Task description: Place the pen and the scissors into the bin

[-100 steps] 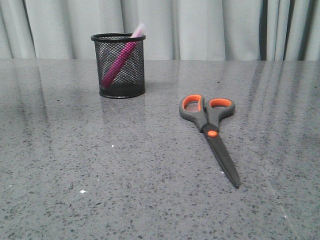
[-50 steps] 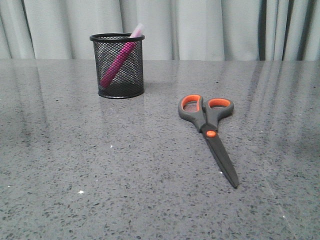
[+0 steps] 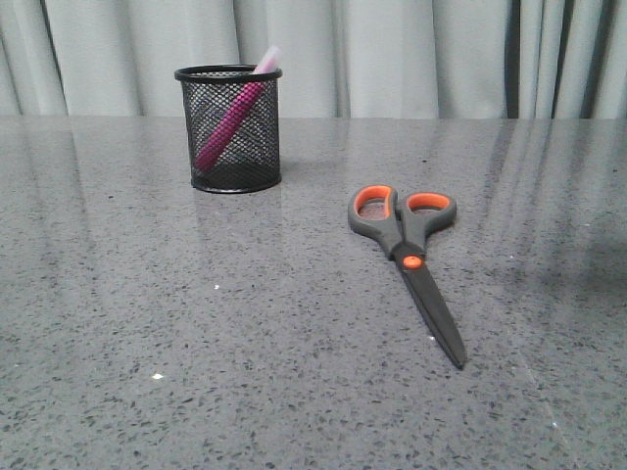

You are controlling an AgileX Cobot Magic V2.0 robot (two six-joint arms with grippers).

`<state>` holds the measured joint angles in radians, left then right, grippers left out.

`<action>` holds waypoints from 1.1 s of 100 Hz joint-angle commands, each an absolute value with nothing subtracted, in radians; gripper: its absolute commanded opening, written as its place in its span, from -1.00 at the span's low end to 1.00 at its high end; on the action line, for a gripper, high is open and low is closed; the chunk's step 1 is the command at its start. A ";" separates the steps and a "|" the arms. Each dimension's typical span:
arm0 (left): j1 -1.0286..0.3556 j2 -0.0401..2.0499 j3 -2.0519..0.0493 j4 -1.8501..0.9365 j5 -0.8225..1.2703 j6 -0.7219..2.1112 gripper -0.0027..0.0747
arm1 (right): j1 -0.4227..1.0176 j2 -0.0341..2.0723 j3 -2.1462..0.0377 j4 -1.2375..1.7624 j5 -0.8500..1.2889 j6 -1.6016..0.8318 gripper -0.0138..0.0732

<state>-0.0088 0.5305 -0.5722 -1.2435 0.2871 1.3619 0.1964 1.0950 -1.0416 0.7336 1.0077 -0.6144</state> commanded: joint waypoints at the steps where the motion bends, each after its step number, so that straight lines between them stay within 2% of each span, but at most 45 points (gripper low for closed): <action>1: -0.019 0.530 -0.598 -1.274 0.252 1.352 -0.99 | 0.288 1.120 -1.110 0.609 0.923 -0.534 0.11; 11: -0.019 0.530 -0.598 -1.274 0.252 1.352 -0.99 | 0.387 1.160 -1.162 0.334 0.882 -0.283 0.11; 24: -0.019 0.530 -0.598 -1.274 0.252 1.352 -0.99 | 0.465 1.231 -1.231 0.045 0.942 0.024 0.11; 54: -0.019 0.530 -0.598 -1.274 0.249 1.352 -0.99 | 0.476 1.320 -1.263 0.051 1.010 0.034 0.10; 72: -0.019 0.530 -0.598 -1.274 0.249 1.352 -0.99 | 0.483 1.333 -1.263 0.201 0.994 0.034 0.10; 110: -0.019 0.530 -0.598 -1.274 0.249 1.352 -0.99 | 0.598 1.497 -1.263 0.147 1.033 0.149 0.10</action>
<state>-0.0088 0.5281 -0.5701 -1.2457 0.2750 1.3619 0.5826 1.4962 -1.2311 0.1838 1.0422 0.0977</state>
